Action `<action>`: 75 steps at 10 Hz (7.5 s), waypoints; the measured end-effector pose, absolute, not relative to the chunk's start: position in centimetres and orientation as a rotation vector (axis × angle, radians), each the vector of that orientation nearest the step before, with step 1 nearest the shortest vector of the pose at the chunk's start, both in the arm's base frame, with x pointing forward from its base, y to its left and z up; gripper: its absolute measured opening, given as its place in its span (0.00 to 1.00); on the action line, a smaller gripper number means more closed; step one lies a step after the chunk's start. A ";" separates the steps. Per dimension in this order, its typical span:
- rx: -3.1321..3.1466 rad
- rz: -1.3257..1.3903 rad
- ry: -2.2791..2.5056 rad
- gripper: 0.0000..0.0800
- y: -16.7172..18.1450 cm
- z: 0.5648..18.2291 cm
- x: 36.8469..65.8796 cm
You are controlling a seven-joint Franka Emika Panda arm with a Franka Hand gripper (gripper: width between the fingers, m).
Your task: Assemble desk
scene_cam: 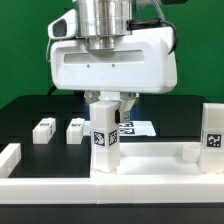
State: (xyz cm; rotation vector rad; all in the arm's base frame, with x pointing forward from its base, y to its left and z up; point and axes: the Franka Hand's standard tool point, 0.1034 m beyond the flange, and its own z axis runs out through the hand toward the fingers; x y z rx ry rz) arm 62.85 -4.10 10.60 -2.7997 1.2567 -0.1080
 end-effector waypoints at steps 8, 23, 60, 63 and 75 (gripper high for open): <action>-2.117 0.028 2.120 0.46 -2.9 10.4 63.4; -3.005 -0.129 0.678 0.36 -5.4 11.1 63.9; -1.891 0.080 2.276 0.36 -3.7 10.5 63.3; -2.182 0.097 2.000 0.68 -4.3 10.6 63.0; -2.903 -0.083 0.808 0.55 -4.7 10.4 63.7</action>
Offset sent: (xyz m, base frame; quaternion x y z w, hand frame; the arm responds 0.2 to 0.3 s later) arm 0.0194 0.0144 0.0023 0.0078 -0.0603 0.3999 0.9145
